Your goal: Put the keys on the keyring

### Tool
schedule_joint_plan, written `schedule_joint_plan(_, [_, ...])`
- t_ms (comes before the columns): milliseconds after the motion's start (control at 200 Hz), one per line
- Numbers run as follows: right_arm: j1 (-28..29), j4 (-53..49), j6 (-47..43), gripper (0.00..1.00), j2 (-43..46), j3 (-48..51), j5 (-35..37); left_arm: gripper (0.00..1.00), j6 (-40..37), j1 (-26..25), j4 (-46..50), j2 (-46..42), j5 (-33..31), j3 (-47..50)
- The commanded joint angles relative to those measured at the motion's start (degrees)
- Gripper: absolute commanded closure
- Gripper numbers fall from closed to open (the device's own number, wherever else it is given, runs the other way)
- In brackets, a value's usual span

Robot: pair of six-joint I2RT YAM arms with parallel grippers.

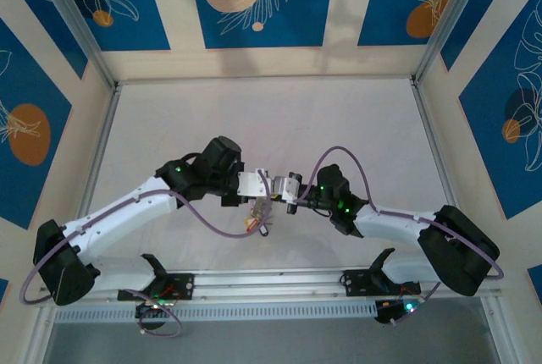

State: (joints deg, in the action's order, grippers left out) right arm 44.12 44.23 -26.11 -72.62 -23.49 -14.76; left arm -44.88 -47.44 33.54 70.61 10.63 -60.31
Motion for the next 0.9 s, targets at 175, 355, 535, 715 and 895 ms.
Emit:
schedule_joint_plan(175, [-1.49,12.98,3.31,1.00,1.17,3.62,-6.28,0.81,2.25,4.52,-3.90,-3.45,10.88,2.96])
schedule_joint_plan(355, [-2.02,16.42,4.81,1.00,1.41,4.46,-6.55,0.79,4.00,5.73,-6.42,-3.38,14.64,4.60])
schedule_joint_plan(535, [-2.11,16.67,4.84,1.00,1.34,4.77,-6.17,0.75,5.07,5.95,-7.11,-3.67,17.04,5.18])
schedule_joint_plan(715, [-2.11,17.70,5.19,1.00,0.47,4.69,-6.77,0.72,5.26,6.39,-7.47,-4.51,18.65,5.86])
schedule_joint_plan(895, [-2.36,17.57,5.06,1.00,0.03,4.59,-6.63,0.71,4.72,8.19,-5.58,-6.96,18.69,6.04])
